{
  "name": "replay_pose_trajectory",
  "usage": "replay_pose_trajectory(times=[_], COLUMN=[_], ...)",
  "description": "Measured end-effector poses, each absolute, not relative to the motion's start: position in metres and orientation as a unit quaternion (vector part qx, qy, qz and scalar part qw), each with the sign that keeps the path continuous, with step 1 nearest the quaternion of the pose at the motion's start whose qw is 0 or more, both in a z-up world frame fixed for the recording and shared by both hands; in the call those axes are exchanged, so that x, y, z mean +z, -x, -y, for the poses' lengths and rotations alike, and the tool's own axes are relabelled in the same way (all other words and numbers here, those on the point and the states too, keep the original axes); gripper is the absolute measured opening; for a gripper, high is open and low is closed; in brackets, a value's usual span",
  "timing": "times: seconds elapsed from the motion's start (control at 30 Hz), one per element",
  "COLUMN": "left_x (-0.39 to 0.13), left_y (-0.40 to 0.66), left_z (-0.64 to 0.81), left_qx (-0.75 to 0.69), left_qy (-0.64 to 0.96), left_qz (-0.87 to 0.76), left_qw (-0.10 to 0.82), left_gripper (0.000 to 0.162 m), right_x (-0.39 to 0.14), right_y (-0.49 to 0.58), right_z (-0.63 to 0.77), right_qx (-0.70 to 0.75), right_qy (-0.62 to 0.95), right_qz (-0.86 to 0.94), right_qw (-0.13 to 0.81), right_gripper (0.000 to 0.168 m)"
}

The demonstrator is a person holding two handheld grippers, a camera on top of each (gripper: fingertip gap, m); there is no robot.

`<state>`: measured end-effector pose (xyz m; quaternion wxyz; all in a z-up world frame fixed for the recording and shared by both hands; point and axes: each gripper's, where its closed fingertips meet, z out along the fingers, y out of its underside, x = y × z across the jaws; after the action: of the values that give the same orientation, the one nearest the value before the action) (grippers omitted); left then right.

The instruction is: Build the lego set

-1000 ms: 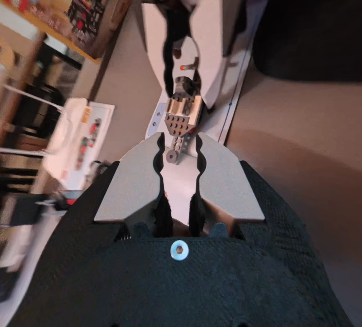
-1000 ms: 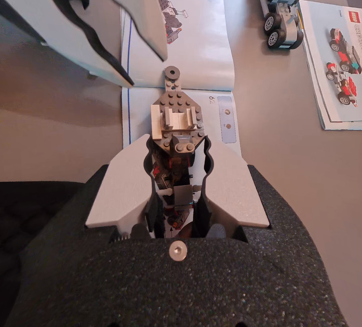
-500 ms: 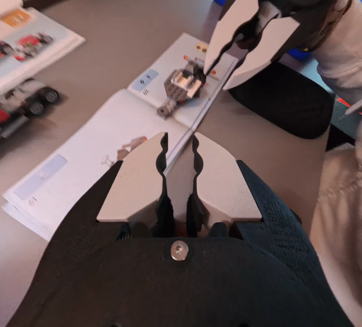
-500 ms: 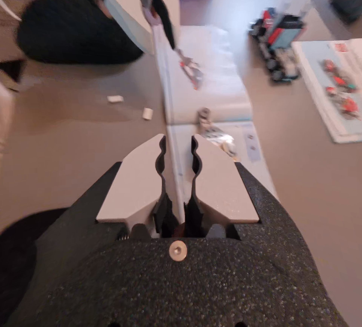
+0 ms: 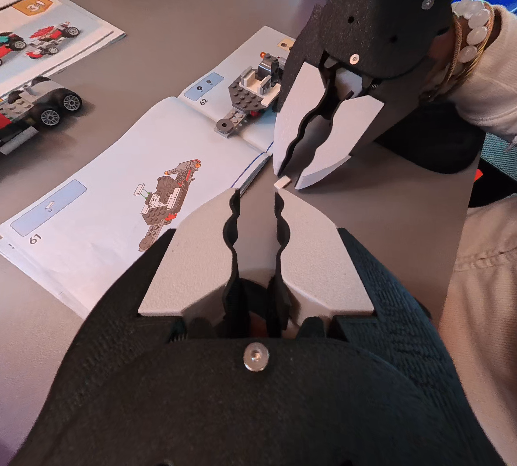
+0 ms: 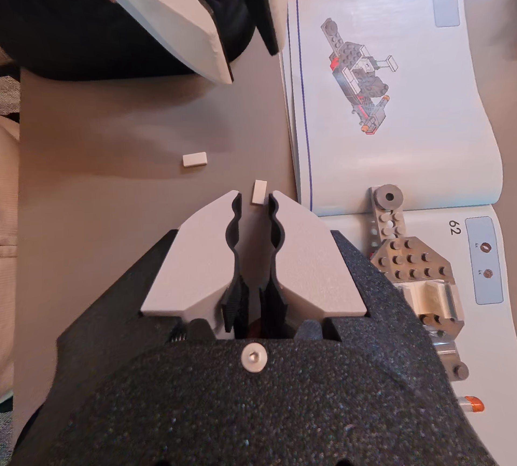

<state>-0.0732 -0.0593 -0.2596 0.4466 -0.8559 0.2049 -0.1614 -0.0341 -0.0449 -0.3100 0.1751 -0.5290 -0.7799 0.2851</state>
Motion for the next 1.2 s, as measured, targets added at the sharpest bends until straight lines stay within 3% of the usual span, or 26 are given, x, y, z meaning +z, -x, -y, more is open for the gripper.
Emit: replay_pose_trajectory(times=[0.03,0.2,0.6,1.2], left_x=[-0.261,-0.259,-0.235,-0.215], left_y=[0.074,0.075,0.072,0.061], left_z=[0.059,0.055,0.031,-0.034], left_qx=[-0.163,-0.151,-0.135,-0.166], left_qy=[0.858,0.855,0.828,0.797], left_qz=[-0.205,-0.215,-0.234,-0.252], left_qw=[0.442,0.446,0.491,0.523], left_gripper=[0.023,0.024,0.024,0.037], right_x=[-0.311,-0.312,-0.3,-0.249], right_y=[0.035,0.037,0.033,-0.001], right_z=[0.045,0.041,0.042,-0.03], right_qx=[0.287,0.274,0.317,0.378], right_qy=[0.532,0.529,0.529,0.558], right_qz=[0.778,0.782,0.766,0.68], right_qw=[0.173,0.184,0.181,0.289], right_gripper=[0.016,0.008,0.008,0.007])
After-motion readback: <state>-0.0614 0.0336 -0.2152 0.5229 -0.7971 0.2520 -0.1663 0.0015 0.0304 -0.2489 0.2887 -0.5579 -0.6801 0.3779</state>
